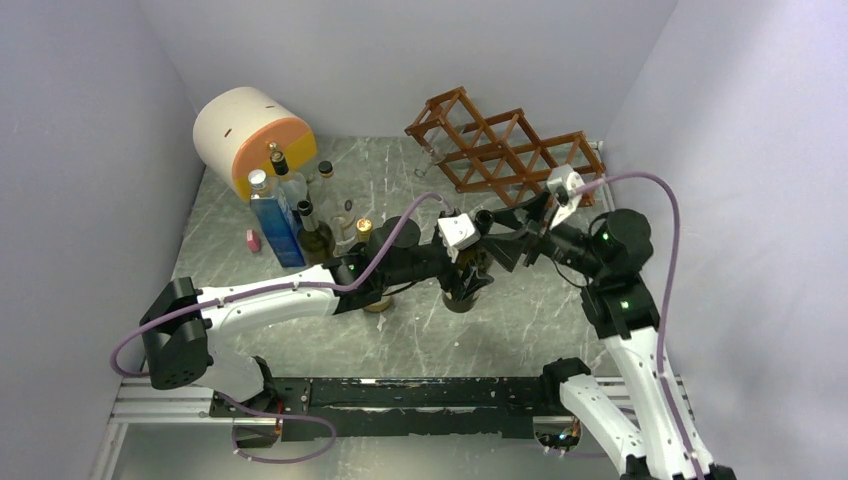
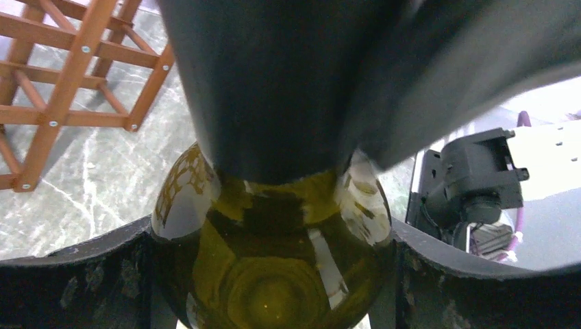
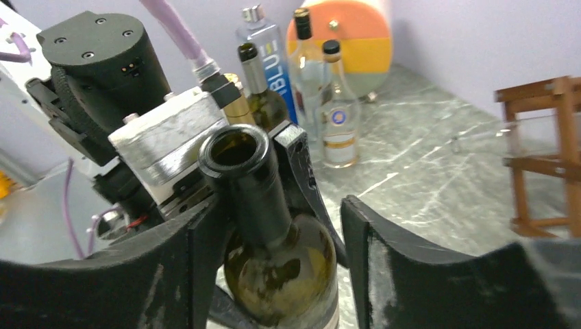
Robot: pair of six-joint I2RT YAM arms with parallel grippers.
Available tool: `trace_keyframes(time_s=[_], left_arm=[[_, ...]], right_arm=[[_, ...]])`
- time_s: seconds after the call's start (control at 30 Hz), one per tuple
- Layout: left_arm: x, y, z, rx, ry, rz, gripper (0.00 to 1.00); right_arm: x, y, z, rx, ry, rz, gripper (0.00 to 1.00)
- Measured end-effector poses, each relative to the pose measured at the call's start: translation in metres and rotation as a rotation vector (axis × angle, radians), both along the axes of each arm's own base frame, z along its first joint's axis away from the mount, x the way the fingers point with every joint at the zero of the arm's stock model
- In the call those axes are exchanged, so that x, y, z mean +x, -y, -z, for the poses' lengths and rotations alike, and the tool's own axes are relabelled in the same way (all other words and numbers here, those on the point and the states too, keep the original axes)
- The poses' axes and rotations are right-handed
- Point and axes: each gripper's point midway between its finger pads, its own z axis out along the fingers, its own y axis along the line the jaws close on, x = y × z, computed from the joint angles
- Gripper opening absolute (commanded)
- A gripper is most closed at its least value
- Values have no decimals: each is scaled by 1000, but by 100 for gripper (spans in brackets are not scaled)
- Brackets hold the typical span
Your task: Take the wine bottle off the wine rack
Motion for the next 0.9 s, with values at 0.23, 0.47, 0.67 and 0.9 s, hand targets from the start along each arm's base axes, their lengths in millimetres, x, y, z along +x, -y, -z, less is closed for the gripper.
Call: trace_keyframes(time_s=[0.23, 0.47, 0.67, 0.9], left_arm=[[-3, -3, 9, 27, -36, 17, 7], [-7, -2, 10, 35, -58, 33, 7], [-12, -10, 2, 24, -104, 41, 54], [-11, -17, -6, 15, -104, 16, 99]], right_arm=[[11, -21, 12, 45, -79, -141, 53], [4, -50, 17, 50, -92, -261, 20], [5, -58, 9, 45, 5, -277, 0], [14, -58, 8, 76, -57, -201, 0]])
